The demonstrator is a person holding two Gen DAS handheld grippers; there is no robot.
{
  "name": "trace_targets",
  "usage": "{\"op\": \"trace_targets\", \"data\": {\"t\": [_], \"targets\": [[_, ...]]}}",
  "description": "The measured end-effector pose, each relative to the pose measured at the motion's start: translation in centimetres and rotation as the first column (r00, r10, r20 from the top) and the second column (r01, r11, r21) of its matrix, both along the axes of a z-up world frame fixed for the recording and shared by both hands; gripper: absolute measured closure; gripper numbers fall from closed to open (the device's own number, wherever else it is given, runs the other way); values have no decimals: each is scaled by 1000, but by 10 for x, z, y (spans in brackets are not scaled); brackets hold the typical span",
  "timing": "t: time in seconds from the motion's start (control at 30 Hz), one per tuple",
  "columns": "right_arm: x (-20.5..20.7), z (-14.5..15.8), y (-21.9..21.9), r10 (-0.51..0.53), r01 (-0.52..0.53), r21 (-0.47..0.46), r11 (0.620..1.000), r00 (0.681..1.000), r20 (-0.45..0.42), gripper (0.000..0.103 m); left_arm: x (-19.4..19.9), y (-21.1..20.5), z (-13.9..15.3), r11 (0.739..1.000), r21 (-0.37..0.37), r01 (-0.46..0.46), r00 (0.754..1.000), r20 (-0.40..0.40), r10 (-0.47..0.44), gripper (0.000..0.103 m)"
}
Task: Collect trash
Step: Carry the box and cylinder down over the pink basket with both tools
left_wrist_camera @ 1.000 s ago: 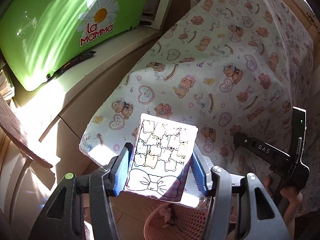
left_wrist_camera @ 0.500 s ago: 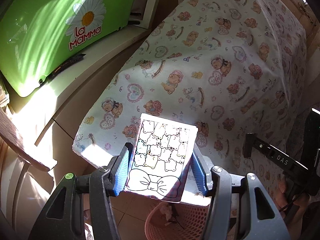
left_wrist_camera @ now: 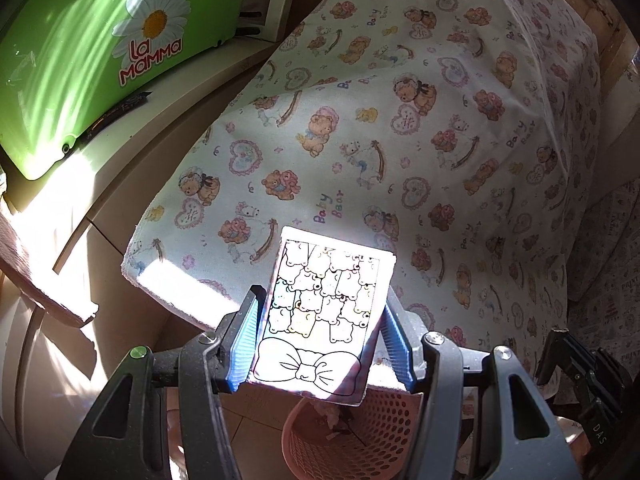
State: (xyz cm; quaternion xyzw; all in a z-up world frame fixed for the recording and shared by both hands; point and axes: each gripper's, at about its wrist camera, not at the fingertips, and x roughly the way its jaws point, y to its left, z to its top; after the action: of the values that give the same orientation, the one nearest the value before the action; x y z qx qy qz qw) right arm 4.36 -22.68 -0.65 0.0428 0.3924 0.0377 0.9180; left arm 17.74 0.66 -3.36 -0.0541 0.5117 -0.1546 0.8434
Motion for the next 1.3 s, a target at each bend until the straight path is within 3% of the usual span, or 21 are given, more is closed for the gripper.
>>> {"op": "trace_targets", "data": {"t": [0.2,0.4,0.57,0.7,0.87,1.07,1.17,1.3], "targets": [[-35,-3,-1,2,-2,-39,999,1000,-24,92,-6,-10,-2,1000,20,24,1000,19,-24,49],[-63,1,15,32,-32,-20,999,999,8,92,-24,-27,10,997,59,58,991,116,-65,49],[-81,-1,16,23,-25,57,998,999,21,92,-53,-33,33,982,180,52,960,263,-99,49],[-83,-9,18,20,-20,39,999,1000,3,92,-65,-30,47,979,199,47,935,337,-113,49],[-76,-18,15,6,-5,26,1000,1000,-21,92,-73,-38,45,974,205,95,938,309,-156,49],[-68,-33,11,-19,21,28,999,997,-70,92,-94,-54,40,967,187,170,953,218,-210,49],[-64,-38,11,-26,28,20,999,996,-88,92,-101,-58,32,968,190,167,958,200,-204,49],[-59,-47,11,-39,42,21,999,992,-116,92,-107,-58,14,977,136,165,972,147,-184,49]]}}
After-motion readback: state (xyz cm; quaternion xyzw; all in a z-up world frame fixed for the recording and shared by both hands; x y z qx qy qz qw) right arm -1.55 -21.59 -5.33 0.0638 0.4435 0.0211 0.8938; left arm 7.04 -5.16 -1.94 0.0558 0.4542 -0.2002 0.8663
